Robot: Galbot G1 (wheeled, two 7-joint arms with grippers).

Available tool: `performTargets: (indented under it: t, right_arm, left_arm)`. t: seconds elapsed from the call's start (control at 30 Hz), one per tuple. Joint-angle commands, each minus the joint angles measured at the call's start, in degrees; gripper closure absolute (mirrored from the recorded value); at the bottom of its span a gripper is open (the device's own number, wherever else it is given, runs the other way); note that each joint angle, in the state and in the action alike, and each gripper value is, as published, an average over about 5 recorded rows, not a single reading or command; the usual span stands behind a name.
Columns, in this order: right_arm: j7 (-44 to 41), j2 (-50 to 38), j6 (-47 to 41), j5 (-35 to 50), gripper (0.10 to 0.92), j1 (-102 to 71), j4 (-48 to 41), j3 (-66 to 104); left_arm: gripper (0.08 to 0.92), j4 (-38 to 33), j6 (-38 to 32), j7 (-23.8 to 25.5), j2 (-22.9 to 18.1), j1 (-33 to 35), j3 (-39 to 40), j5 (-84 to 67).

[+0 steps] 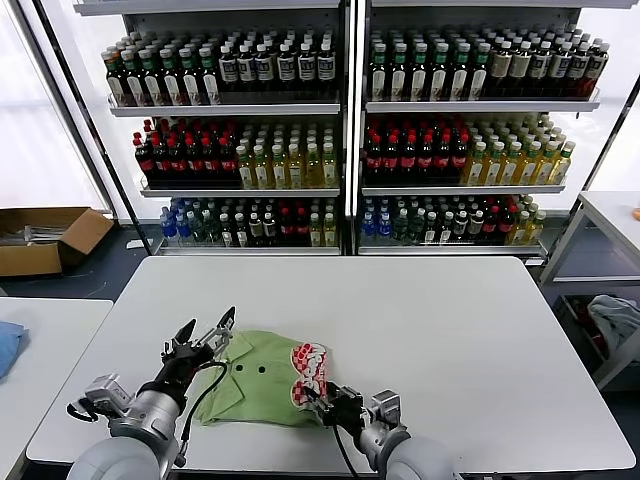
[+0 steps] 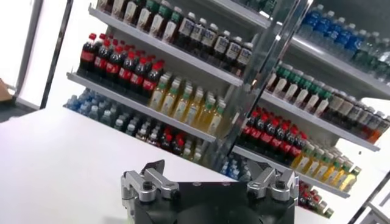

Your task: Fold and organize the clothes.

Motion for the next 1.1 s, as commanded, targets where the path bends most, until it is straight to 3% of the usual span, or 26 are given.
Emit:
performTargets:
  t: [0.03,0.3,0.57,0.67,0.9,1.1]
  right_arm:
    - [-8.35,-3.62,-0.54,-12.7,0.692,-1.21,3.86,4.62]
    - [-13.65,-16.26,-0.4,-13.78,0.899,-10.8,9.85,19.71]
    - [-13.72,-20.25,-0.4,-11.9,0.908,-15.81,9.79,28.6]
    - [-11.44,-18.69,-0.42,-12.07,0.87,-16.79,10.83,28.85]
    - [-8.39,-18.11,-0.21,-9.11,0.671,-19.06,12.63,32.64]
    - [-5.74,-11.28,3.47,-5.02,0.498,-11.73,12.31,24.88]
  left_arm:
    - [0.177,0.29,1.43,-2.57,-0.51,-0.06,-1.0,-4.73]
    - [0.177,0.9,1.97,-1.8,0.08,0.98,-3.2,-5.09]
    - [0.177,1.87,2.25,-1.14,-0.29,0.9,-2.5,-4.84]
    - [0.177,1.84,2.64,-1.24,-0.46,0.78,-2.26,-4.61]
    - [0.177,0.9,4.0,-0.77,0.26,1.76,-3.28,-4.89]
    - [0.177,0.66,3.97,0.23,0.33,2.36,-2.51,-4.15]
